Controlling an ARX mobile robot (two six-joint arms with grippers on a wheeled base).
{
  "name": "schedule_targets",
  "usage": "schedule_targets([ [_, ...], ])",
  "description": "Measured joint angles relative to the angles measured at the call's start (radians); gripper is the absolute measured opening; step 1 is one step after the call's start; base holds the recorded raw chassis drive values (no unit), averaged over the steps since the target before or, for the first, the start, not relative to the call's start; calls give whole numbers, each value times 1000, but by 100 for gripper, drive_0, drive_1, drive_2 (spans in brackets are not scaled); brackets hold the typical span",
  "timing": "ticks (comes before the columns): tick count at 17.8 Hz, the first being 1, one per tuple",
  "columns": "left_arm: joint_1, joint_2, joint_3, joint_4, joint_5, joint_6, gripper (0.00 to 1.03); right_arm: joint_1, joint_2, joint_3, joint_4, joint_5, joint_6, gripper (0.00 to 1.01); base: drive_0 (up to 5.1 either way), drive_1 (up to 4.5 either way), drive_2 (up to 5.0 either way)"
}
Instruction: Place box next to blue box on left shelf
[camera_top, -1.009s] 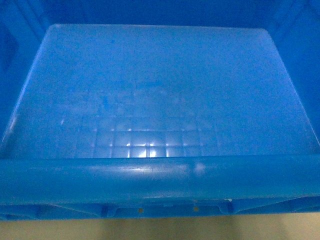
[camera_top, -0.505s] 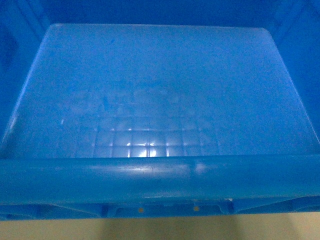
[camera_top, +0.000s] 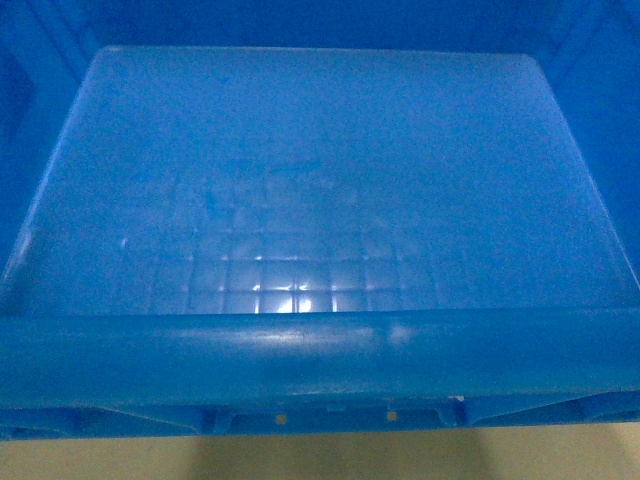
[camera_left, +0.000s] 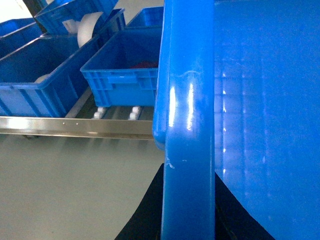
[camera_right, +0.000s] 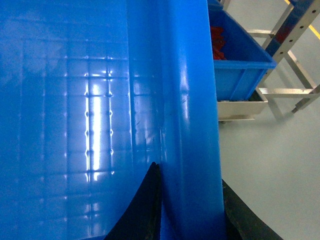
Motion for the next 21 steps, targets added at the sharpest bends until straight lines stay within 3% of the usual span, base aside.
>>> schedule_targets([
  [21, 0, 2, 0, -3, 2, -3, 11, 0, 2, -2, -2, 1, 0, 17, 0, 0, 0],
])
